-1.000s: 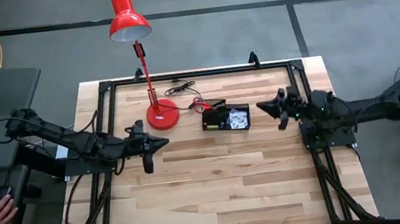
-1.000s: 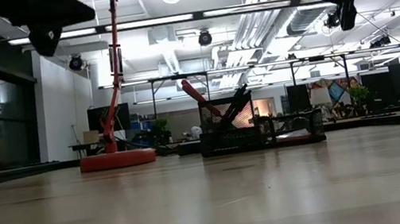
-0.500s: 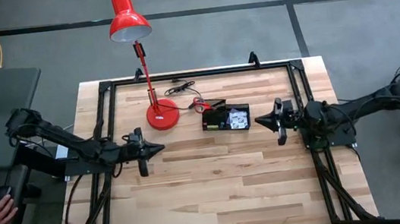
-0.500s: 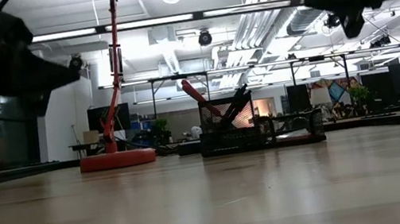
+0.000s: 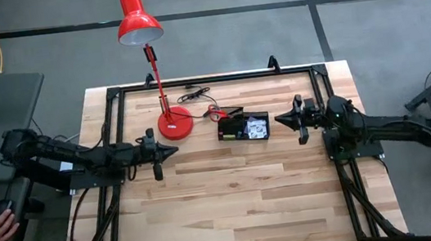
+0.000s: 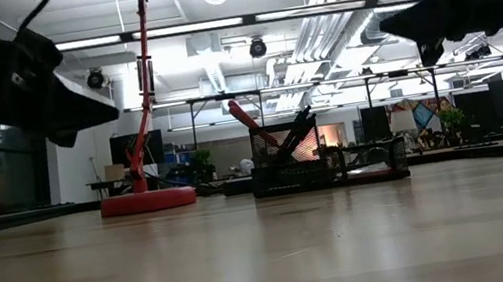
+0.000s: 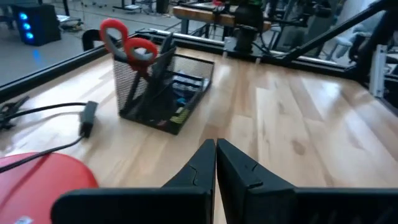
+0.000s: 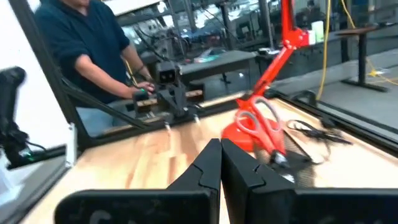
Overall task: Pick and place office supplies into organizer
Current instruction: Return to Home Position
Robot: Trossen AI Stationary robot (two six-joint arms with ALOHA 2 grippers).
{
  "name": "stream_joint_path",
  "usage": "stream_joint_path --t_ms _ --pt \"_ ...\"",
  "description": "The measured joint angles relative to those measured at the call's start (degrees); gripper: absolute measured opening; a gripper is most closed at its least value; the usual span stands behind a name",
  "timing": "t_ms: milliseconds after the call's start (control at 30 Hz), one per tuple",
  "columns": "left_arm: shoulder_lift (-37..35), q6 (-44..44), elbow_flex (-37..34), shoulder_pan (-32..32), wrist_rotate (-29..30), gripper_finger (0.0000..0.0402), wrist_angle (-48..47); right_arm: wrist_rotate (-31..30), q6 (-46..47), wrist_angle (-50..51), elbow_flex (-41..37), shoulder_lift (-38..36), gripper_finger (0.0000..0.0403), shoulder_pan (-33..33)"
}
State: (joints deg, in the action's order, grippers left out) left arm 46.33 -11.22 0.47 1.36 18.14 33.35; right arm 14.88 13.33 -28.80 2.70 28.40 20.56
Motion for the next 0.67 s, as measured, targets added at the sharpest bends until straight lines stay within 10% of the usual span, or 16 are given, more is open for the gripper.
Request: stream_joint_path --t_ms 667 --pt "0.0 4.1 0.0 -4.4 -4.0 0.0000 -3.8 2.2 -9.1 2.8 -2.1 0.4 0.0000 7.3"
